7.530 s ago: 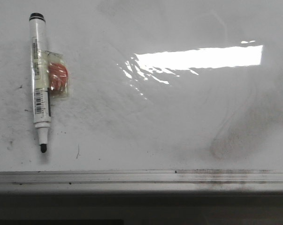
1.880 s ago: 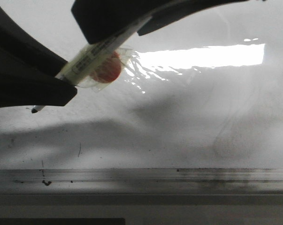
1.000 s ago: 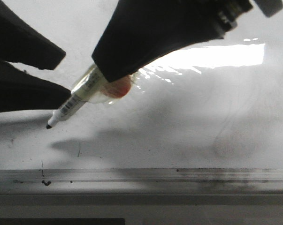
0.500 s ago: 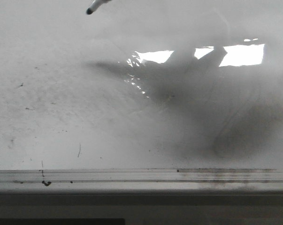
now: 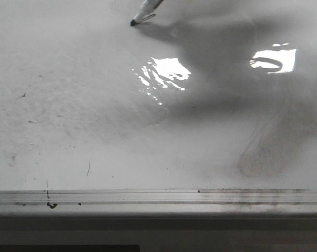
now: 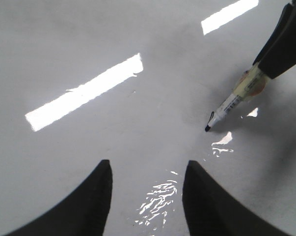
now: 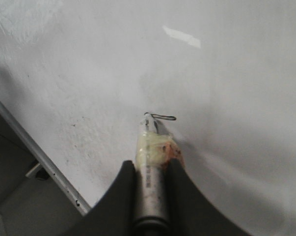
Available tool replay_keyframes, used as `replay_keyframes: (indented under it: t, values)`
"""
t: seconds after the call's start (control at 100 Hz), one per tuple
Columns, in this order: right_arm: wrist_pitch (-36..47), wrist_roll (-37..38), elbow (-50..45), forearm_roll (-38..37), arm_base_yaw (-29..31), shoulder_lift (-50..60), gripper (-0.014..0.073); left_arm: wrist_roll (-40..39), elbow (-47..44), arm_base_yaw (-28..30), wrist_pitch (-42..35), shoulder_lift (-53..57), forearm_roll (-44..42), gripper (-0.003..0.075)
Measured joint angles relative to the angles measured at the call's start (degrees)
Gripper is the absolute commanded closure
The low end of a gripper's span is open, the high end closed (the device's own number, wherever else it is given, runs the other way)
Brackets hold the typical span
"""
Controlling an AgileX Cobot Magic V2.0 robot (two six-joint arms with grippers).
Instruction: Write number 9 on whiteboard
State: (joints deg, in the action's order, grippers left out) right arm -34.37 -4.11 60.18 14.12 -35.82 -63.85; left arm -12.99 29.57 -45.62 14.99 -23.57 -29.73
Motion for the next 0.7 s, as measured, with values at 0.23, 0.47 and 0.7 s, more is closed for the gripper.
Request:
replay_keyframes:
  t: [0.23, 0.47, 0.7]
  values:
    - [-5.8, 1.7, 0.6, -2.3, -1.1, 0.3, 0.0636, 0.0, 0.0, 0.0, 0.0, 0.0, 0.0, 0.0406]
    - [-5.0, 3.1, 2.7, -7.2, -0.6, 1.4, 0.0636, 0.0, 0.0, 0.0, 0.0, 0.0, 0.0, 0.0406]
    - [-8.0, 3.1, 2.2, -6.1, -0.4, 1.0, 0.0636, 0.0, -1.1, 0.0, -0.2, 0.0, 0.7, 0.0406]
